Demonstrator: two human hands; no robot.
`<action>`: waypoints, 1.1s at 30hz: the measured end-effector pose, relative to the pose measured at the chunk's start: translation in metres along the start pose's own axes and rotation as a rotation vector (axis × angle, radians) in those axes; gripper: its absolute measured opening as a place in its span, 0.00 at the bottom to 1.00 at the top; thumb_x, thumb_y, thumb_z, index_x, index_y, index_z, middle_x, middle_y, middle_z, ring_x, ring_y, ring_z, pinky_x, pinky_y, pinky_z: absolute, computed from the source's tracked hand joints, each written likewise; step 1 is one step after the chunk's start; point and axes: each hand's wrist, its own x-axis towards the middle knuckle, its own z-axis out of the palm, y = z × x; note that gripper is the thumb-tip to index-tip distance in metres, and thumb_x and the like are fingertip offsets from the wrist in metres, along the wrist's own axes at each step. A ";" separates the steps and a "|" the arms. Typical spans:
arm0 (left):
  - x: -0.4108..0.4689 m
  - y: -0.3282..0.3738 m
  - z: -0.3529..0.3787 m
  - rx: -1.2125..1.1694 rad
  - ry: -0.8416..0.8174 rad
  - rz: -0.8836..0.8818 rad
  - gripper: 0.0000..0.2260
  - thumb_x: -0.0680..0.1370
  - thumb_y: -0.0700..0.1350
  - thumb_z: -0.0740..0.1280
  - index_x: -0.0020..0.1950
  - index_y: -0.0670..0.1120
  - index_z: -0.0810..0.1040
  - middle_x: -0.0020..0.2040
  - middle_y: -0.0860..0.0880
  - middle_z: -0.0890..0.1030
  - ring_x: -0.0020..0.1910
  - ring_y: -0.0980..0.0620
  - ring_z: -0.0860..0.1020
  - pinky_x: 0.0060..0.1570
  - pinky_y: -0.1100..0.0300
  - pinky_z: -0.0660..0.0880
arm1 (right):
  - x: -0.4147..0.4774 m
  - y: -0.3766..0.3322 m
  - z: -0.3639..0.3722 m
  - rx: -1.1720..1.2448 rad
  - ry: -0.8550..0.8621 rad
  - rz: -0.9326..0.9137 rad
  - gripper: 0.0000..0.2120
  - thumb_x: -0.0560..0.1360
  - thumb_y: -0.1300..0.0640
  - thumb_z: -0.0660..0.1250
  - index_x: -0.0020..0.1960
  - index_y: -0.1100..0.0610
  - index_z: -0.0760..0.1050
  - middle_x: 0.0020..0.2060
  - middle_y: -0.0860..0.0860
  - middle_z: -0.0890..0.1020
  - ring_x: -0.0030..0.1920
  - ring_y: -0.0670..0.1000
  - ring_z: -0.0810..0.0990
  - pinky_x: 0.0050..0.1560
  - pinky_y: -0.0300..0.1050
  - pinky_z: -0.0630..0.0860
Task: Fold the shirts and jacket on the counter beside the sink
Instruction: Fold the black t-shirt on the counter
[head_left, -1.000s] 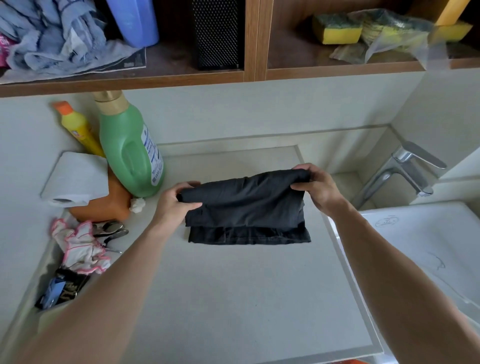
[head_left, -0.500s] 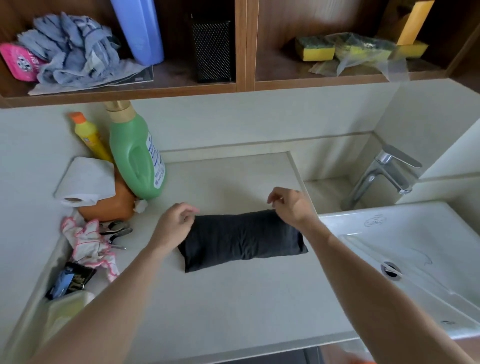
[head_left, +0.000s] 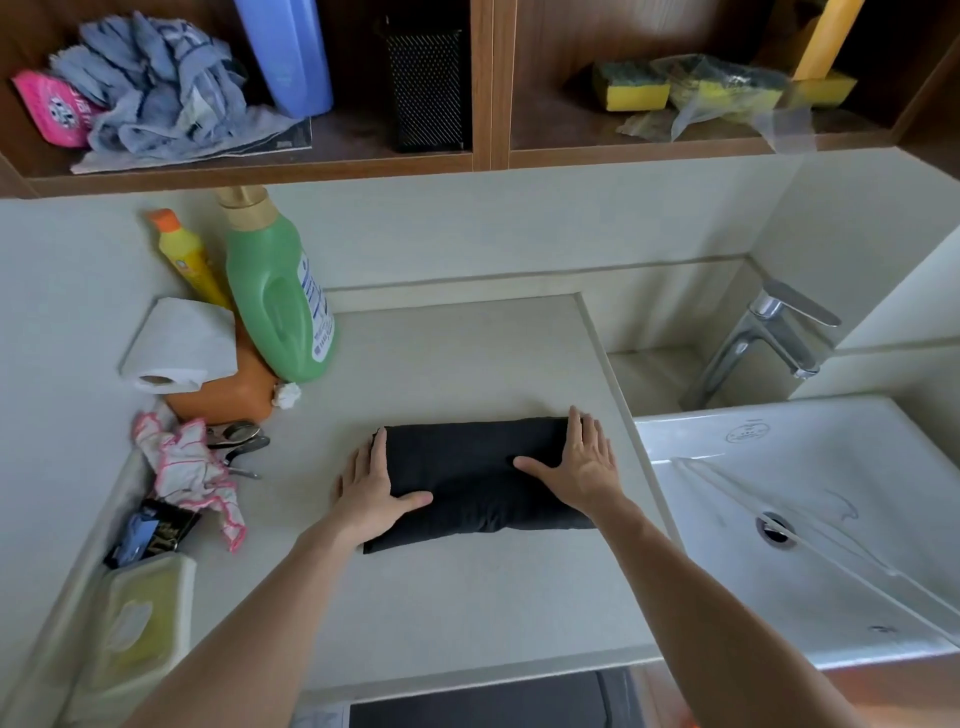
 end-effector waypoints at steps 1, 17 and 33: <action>-0.003 0.002 0.001 -0.035 0.010 0.002 0.54 0.70 0.66 0.72 0.80 0.55 0.37 0.82 0.50 0.47 0.80 0.48 0.47 0.78 0.47 0.50 | 0.001 -0.001 0.000 0.026 0.004 -0.005 0.60 0.64 0.19 0.59 0.81 0.53 0.39 0.80 0.54 0.48 0.80 0.56 0.45 0.79 0.54 0.48; -0.059 -0.002 -0.025 -1.181 -0.239 -0.084 0.21 0.68 0.42 0.80 0.59 0.42 0.81 0.53 0.42 0.86 0.51 0.41 0.85 0.42 0.51 0.82 | -0.072 0.054 -0.019 1.246 -0.333 -0.010 0.20 0.67 0.60 0.81 0.56 0.62 0.82 0.56 0.62 0.83 0.58 0.62 0.82 0.53 0.47 0.80; -0.181 0.216 0.121 -0.803 -0.773 0.414 0.14 0.73 0.47 0.77 0.57 0.46 0.82 0.53 0.46 0.86 0.51 0.47 0.85 0.47 0.55 0.82 | -0.389 0.246 -0.080 1.082 0.722 0.461 0.11 0.75 0.58 0.73 0.56 0.51 0.79 0.53 0.55 0.83 0.53 0.52 0.81 0.56 0.49 0.76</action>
